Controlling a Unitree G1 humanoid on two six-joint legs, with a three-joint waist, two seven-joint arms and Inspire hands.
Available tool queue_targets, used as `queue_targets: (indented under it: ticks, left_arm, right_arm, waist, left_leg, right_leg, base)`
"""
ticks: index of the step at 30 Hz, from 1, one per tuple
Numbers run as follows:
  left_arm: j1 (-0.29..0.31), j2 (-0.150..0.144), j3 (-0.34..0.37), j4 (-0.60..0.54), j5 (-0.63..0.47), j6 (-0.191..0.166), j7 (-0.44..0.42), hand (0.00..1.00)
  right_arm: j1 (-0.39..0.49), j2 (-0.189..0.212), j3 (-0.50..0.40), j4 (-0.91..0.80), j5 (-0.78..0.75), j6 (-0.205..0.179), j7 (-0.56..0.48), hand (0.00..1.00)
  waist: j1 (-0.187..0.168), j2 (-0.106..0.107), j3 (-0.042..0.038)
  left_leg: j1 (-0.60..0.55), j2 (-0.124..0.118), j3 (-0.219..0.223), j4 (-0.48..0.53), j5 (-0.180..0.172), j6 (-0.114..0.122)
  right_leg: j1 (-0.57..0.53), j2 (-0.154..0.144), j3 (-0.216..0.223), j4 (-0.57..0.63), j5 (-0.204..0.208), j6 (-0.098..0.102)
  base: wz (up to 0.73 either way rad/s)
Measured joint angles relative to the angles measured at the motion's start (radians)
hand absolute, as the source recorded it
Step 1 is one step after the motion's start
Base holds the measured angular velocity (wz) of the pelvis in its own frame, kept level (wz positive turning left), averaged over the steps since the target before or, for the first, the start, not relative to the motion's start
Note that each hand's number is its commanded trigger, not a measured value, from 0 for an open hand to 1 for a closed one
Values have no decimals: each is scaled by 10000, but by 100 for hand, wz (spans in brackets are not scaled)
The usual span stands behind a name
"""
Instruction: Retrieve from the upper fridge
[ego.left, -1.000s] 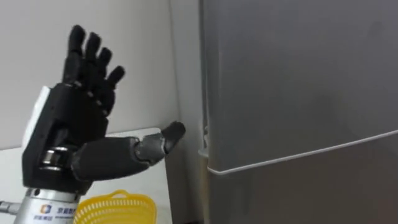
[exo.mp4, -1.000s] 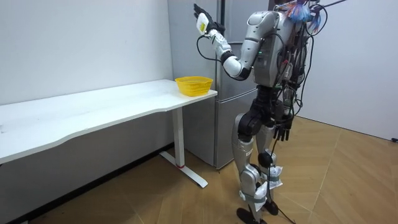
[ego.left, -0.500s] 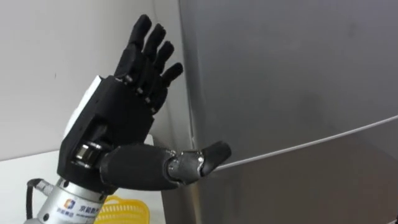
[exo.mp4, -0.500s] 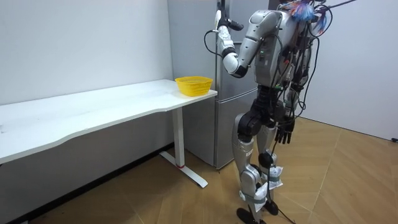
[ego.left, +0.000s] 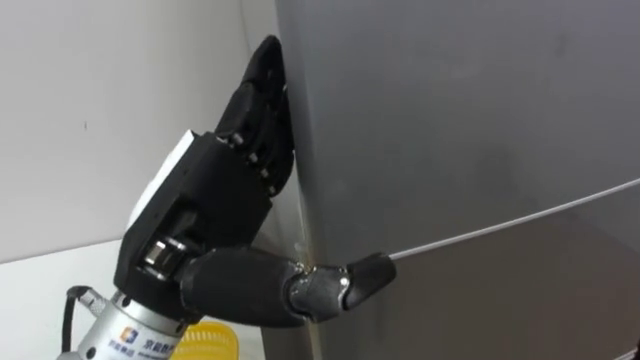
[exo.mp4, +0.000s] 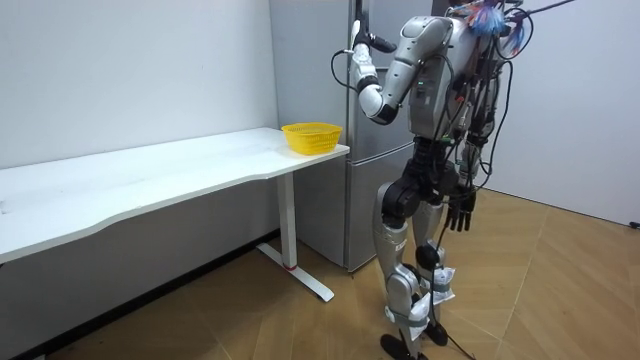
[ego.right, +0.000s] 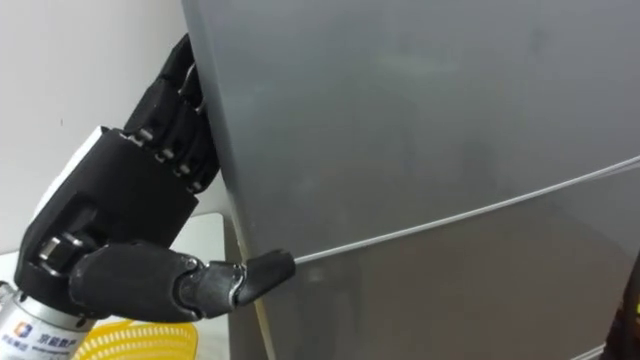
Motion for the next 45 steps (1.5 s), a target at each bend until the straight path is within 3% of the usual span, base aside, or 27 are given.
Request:
queue_targets:
  ticks: [5,6,7,8,9,15,16,18,19,20,21,26,29,33,45]
  left_arm:
    - [0,1,-125,207,17,57,-7,0]
    - [0,1,-179,241,30,101,-7,6]
    - [0,1,-200,260,36,117,-8,65]
    - [1,3,-252,282,35,157,-8,78]
    - [1,3,-288,282,34,178,-7,100]
    - [0,2,-53,317,32,180,263,100]
    - [-1,3,3,341,20,181,350,93]
    - [0,18,-58,342,14,198,340,70]
    - [0,13,-110,340,-36,193,314,54]
    - [-1,-48,-178,327,-240,192,315,50]
    - [-1,-56,-190,326,-384,192,304,0]
    - [-30,-4,-391,344,-655,205,128,0]
    - [-30,117,-564,354,-642,413,-215,0]
    - [-22,525,-1152,357,-476,695,-980,0]
    - [-57,575,-1101,598,-518,550,-1179,0]
  right_arm:
    - [-75,-15,3,14,1,120,-6,0]
    - [-70,-16,0,15,1,119,-5,0]
    - [-68,-17,0,15,-1,120,-3,0]
    - [-69,-22,3,17,1,119,-4,0]
    - [-70,-22,3,17,1,117,-7,0]
    - [-76,-31,4,16,1,116,-18,0]
    - [-82,-34,10,12,0,118,-25,0]
    - [-78,-32,12,7,-2,122,-33,0]
    - [-76,-32,12,7,-2,128,-33,0]
    - [-71,-31,13,8,-2,145,-34,0]
    - [-70,-23,13,7,-2,172,-40,0]
    - [-51,-26,20,6,-6,213,-220,0]
    - [-51,-27,109,-27,-7,212,-336,0]
    - [-105,-34,107,-55,1,194,-335,0]
    - [-154,-181,408,-70,42,132,-330,0]
  waist:
    - [0,-39,-2]
    - [0,-46,2]
    - [1,-49,1]
    - [2,-54,3]
    - [3,-58,2]
    - [20,-112,-10]
    - [12,-117,-14]
    - [8,-118,-15]
    - [8,-119,-15]
    - [11,-130,-18]
    - [10,-142,-27]
    - [-33,-148,-25]
    - [-43,-149,-24]
    - [-186,-69,-25]
    - [-216,142,-36]
  left_leg:
    - [10,-5,30,-15,0,0]
    - [7,-7,29,-17,0,0]
    - [5,-9,27,-17,0,0]
    - [-1,-10,32,-17,0,0]
    - [-13,-10,38,-17,0,0]
    - [-48,-11,42,-29,0,0]
    - [-60,-13,41,-31,0,0]
    - [-99,-16,41,-29,0,0]
    - [-113,-18,40,-29,0,0]
    - [-125,-20,40,-28,0,1]
    - [-122,-20,41,-26,0,1]
    - [-115,-40,16,16,1,3]
    - [-158,-50,34,64,3,7]
    - [-209,-50,37,108,15,27]
    - [-196,-55,213,95,31,55]
  right_leg:
    - [14,-8,-3,-17,2,2]
    - [13,-9,-10,-28,2,4]
    - [13,-10,-14,-32,3,5]
    - [10,-13,-14,-31,3,6]
    - [-1,-14,-14,-31,4,7]
    - [-3,-18,-35,-38,6,10]
    - [-5,-22,-47,-37,7,12]
    - [-22,-27,-54,-36,10,18]
    - [-34,-30,-59,-33,12,20]
    - [-44,-37,-75,-28,14,24]
    - [-39,-42,-80,-26,16,27]
    - [-18,-106,-238,-30,31,52]
    - [-69,-120,-237,-37,29,55]
    - [-84,-126,-270,-105,28,59]
    - [-78,-134,-182,-50,63,101]
  base:
    - [0]
    - [0]
    - [0]
    - [0]
    - [0]
    - [0]
    - [0]
    - [0]
    - [4]
    - [0]
    - [0]
    - [5]
    - [0]
    - [3]
    - [0]
